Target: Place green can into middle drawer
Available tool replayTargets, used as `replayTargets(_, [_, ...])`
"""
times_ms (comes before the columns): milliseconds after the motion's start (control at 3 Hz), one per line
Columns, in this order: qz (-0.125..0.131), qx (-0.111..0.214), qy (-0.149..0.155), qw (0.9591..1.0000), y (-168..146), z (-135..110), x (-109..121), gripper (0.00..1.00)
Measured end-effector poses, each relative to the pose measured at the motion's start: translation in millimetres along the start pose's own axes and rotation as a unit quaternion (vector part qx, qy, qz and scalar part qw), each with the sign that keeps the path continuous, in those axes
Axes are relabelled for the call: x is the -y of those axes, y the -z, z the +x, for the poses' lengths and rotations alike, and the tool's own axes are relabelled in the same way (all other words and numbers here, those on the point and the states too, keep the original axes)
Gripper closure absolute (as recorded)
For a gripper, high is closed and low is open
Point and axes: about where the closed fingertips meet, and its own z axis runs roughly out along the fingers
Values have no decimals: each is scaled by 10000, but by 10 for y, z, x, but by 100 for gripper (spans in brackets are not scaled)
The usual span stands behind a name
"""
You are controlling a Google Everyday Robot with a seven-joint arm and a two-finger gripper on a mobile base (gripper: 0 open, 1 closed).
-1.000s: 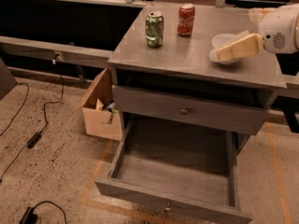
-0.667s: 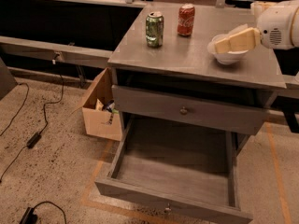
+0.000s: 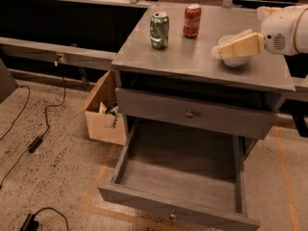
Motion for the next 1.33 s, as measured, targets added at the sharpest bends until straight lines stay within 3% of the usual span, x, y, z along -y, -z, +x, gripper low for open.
replayTargets(333, [-96, 89, -247, 9996, -424, 107, -149, 0])
replayTargets(667, [18, 83, -401, 9992, -865, 179, -207, 0])
replayTargets(1333, [388, 410, -483, 9972, -1758, 73, -41, 0])
